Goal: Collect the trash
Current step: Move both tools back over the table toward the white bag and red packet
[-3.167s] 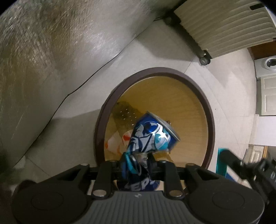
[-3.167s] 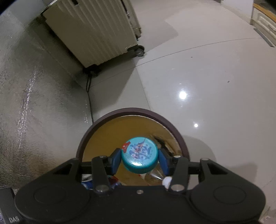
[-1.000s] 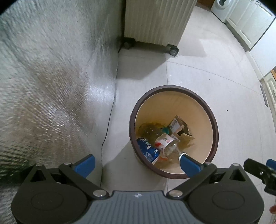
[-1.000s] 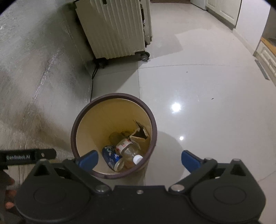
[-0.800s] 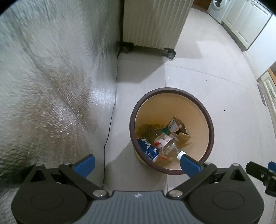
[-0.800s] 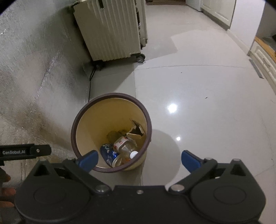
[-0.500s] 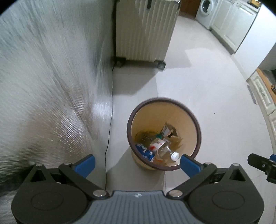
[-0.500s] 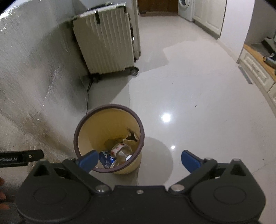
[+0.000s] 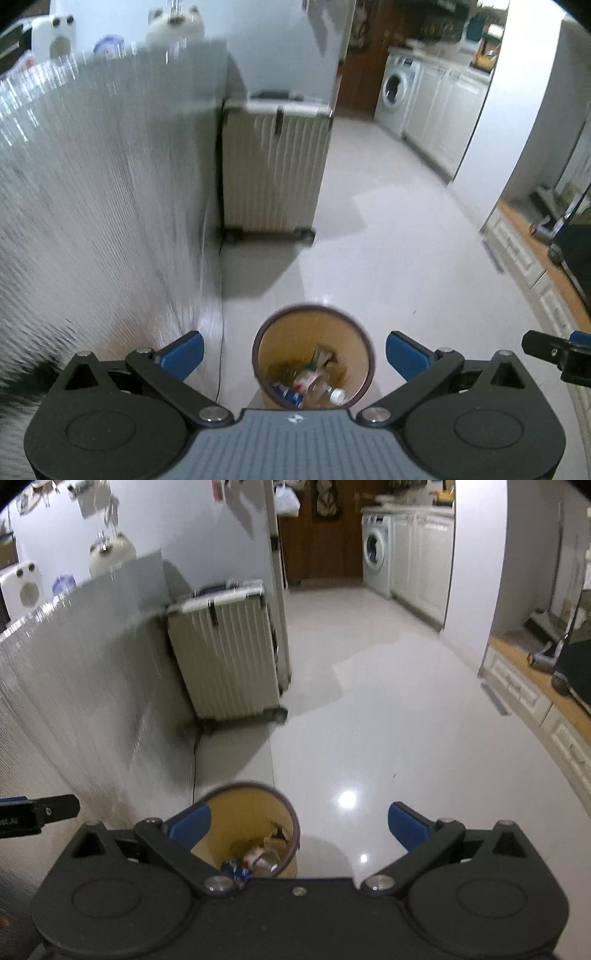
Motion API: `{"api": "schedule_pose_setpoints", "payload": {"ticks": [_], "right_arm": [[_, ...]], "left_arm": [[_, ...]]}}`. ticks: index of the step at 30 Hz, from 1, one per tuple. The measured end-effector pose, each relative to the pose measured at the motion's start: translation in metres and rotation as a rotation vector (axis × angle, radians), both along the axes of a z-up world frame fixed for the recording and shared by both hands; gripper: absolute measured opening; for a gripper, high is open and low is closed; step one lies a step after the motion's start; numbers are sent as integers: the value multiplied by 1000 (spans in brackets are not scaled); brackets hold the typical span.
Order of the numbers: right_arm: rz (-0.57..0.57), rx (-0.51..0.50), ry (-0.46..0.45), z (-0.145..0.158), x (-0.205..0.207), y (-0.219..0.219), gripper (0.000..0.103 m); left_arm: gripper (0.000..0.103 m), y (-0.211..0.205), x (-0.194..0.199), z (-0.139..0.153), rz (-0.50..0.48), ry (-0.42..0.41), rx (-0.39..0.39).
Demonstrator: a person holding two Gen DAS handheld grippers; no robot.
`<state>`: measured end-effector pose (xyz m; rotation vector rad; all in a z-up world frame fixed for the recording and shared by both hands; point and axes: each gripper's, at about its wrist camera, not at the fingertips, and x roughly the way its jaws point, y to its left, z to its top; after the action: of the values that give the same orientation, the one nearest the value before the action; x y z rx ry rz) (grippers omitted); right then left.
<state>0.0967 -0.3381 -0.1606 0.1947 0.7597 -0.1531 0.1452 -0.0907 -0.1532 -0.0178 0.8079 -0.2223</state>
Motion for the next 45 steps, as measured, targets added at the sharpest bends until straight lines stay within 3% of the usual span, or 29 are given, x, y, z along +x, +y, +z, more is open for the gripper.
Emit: {"api": "schedule_pose_setpoints", "payload": {"ticks": [12,23,35,45], "right_arm": [[3,-40,-166,95,-32,15,103],[70,-41,-282,169,-12,68,103],[198,-20,-370,226,41,154,103],[270,-39,-429,271,112,232,103]], "left_arm": [[103,8,-40,103,-21,-197,-74],[103,59,-48,175,14,-326,-45],[103,157,-16,227,113,-402,-9],[103,266,42,276,221,-463,36]]}}
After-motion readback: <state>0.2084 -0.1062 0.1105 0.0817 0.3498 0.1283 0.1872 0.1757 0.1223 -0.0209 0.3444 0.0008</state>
